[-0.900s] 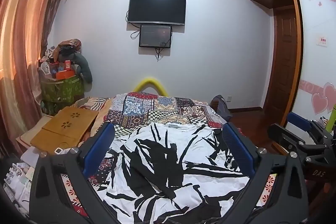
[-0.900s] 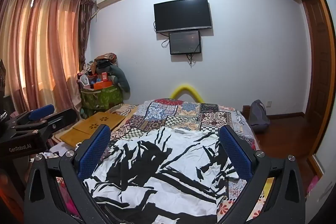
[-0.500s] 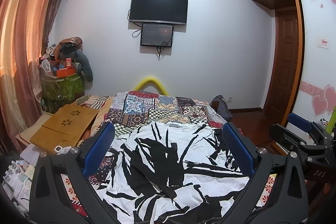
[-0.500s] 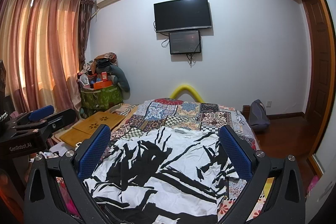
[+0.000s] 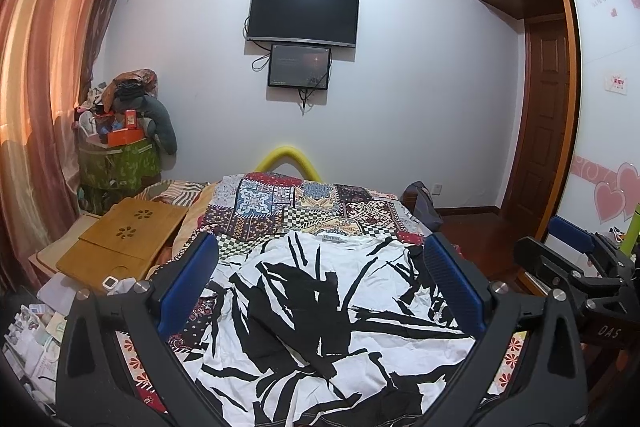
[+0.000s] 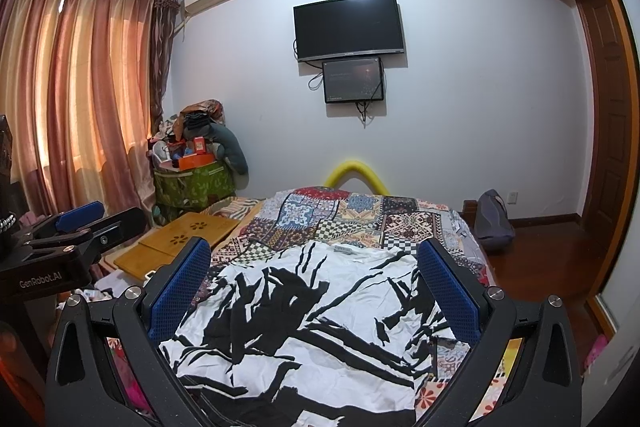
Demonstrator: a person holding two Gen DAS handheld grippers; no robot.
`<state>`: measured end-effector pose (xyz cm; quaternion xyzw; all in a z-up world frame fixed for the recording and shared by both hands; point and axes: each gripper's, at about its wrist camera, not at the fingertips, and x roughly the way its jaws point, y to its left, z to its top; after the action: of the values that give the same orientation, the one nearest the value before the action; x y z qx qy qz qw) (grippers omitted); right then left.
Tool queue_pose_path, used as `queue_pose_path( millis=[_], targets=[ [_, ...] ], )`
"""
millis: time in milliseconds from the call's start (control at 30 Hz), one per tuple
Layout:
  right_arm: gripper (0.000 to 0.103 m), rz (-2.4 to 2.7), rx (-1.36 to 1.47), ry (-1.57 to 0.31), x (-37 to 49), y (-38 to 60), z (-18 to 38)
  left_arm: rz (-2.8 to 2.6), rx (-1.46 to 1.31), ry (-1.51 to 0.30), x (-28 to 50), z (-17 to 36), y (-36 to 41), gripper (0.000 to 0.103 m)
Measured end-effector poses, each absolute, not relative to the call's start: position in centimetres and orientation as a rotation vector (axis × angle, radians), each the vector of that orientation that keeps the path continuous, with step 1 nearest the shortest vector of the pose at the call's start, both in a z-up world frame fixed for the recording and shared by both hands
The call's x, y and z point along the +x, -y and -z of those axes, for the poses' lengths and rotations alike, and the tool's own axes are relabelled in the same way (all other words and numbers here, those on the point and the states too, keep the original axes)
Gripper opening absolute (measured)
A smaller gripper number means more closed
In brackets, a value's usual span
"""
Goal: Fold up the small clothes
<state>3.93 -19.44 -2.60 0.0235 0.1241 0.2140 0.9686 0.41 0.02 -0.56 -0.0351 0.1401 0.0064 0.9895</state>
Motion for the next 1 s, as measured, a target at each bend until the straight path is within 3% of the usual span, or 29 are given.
queue_pose_path(
  millis=[633,1000],
  targets=[
    [0.103,-0.410,0.039,-0.265,4.8,19.7,2.9,-0.017,-0.056,-0.273,1.6,0.5,-0.2,0.103],
    [0.103,-0.395,-0.034,-0.314,11.0,20.2,4.1,0.003,-0.024,-0.334,9.2,1.0,-1.8,0.103]
  ],
)
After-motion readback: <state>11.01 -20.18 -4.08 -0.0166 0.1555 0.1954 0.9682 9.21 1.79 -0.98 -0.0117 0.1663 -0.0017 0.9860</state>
